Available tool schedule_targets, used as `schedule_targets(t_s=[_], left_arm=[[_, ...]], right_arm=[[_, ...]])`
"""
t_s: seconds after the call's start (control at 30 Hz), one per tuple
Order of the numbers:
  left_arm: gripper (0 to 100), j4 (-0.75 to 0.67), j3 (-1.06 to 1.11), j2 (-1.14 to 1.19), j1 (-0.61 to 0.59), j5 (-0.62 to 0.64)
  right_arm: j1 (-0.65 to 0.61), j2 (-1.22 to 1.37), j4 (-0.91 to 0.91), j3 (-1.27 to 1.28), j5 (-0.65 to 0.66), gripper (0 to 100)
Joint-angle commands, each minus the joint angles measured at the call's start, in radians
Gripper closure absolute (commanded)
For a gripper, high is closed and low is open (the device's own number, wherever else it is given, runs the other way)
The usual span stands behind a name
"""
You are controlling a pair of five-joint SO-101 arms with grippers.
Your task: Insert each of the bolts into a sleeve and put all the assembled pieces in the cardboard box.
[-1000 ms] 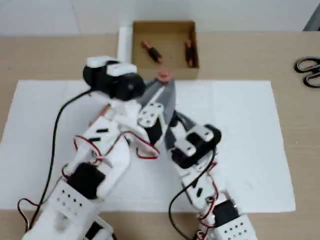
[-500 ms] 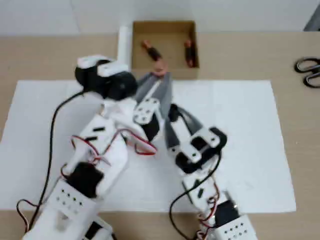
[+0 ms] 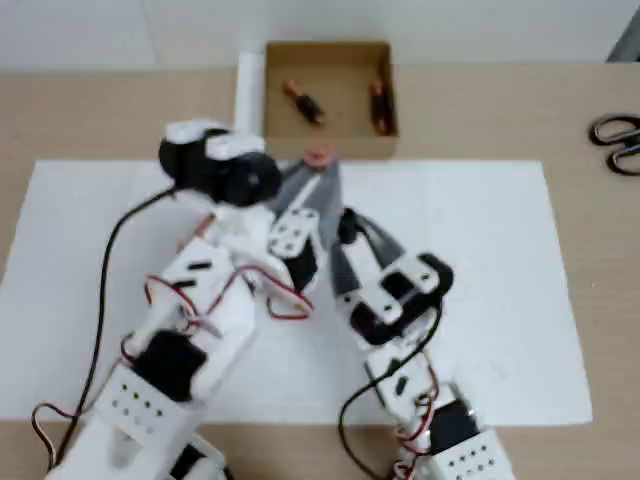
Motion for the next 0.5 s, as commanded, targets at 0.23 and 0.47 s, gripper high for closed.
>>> schedule_targets(t_s=[0.23,0.47], left_arm=[[99,0.023,-0.044,-0.008,0.038,-0.003],[99,0.044,-0.016,-0.014,0.032,-0.005]], right_arm=[[-0.004,-0.024,-0.021,0.006,0.005,99.4],[-0.004,-0.024,-0.025,0.006,0.005,99.4]])
